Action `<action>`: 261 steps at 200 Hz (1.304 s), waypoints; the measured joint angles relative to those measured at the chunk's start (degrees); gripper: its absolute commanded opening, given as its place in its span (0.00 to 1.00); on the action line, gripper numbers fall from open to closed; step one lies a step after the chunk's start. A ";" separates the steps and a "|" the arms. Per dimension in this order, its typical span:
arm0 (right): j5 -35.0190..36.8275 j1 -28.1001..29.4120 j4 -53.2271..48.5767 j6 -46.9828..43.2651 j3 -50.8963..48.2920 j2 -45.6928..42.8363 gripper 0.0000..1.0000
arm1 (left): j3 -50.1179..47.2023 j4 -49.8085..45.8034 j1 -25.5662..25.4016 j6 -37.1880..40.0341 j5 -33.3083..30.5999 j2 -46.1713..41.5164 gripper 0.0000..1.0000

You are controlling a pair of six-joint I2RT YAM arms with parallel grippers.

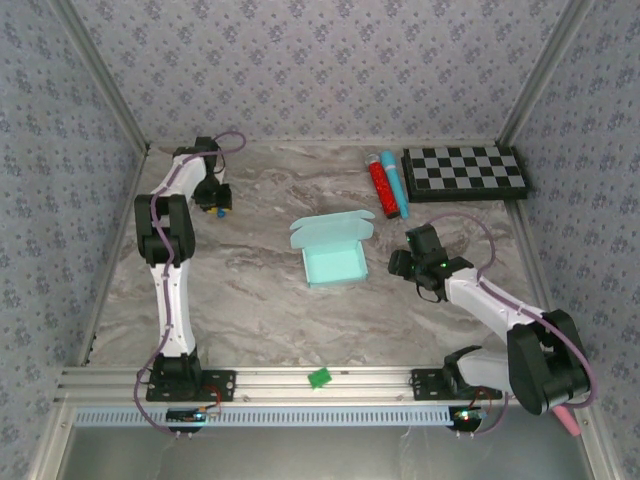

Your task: Fold the paper box

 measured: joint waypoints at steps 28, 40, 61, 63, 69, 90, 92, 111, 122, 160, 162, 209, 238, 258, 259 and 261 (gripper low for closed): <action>-0.02 0.00 0.00 0.00 0.00 0.02 0.59 | -1.97 1.64 -0.02 0.04 -0.20 -1.25 0.28; -0.02 0.00 0.00 0.00 0.00 0.13 0.59 | -3.56 2.89 -0.02 0.04 -0.20 -2.08 0.28; -0.04 0.00 0.02 0.00 0.00 0.37 0.59 | -6.99 5.51 -0.07 0.04 -0.20 -4.26 0.27; -0.04 0.00 0.00 0.00 0.00 0.37 0.59 | -7.32 5.64 -0.07 0.02 -0.20 -4.50 0.27; -0.07 0.02 0.00 0.00 0.00 0.44 0.59 | -8.15 5.88 -0.11 0.04 -0.20 -5.09 0.27; -0.35 0.11 0.02 0.00 0.00 0.76 0.59 | -10.36 6.86 -0.13 0.02 -0.20 -6.97 0.27; -0.39 0.11 0.02 0.00 0.00 0.76 0.59 | -10.60 7.02 -0.13 0.02 -0.20 -7.23 0.27; -0.42 0.13 0.02 0.00 0.00 1.03 0.59 | -12.52 7.61 -0.22 0.00 -0.20 -9.66 0.27; -0.42 0.22 0.02 0.00 0.00 1.18 0.59 | -13.62 8.20 -0.39 -0.07 -0.22 -11.30 0.27; -0.44 0.37 0.04 0.00 0.00 1.29 0.59 | -18.45 9.84 -1.38 -0.66 -0.22 -17.31 0.27; -0.44 0.39 0.04 0.00 0.00 1.29 0.59 | -18.69 9.81 -1.46 -0.70 -0.20 -17.66 0.27; -0.44 0.50 0.22 0.00 0.00 1.40 0.59 | -23.87 10.29 -2.40 -1.90 -0.15 -24.17 0.27; -0.42 0.66 0.33 0.00 0.00 1.40 0.59 | -26.88 10.43 -2.93 -2.86 -0.20 -28.68 0.27; -0.44 0.76 0.59 0.02 0.00 1.40 0.59 | -28.52 10.49 -3.89 -3.63 -0.22 -31.76 0.27; -0.44 0.76 0.61 0.00 0.00 1.40 0.59 | -28.57 10.49 -3.91 -3.65 -0.24 -31.85 0.27; -0.44 0.76 0.63 0.02 0.00 1.40 0.59 | -28.70 10.47 -4.04 -3.67 -0.24 -32.15 0.27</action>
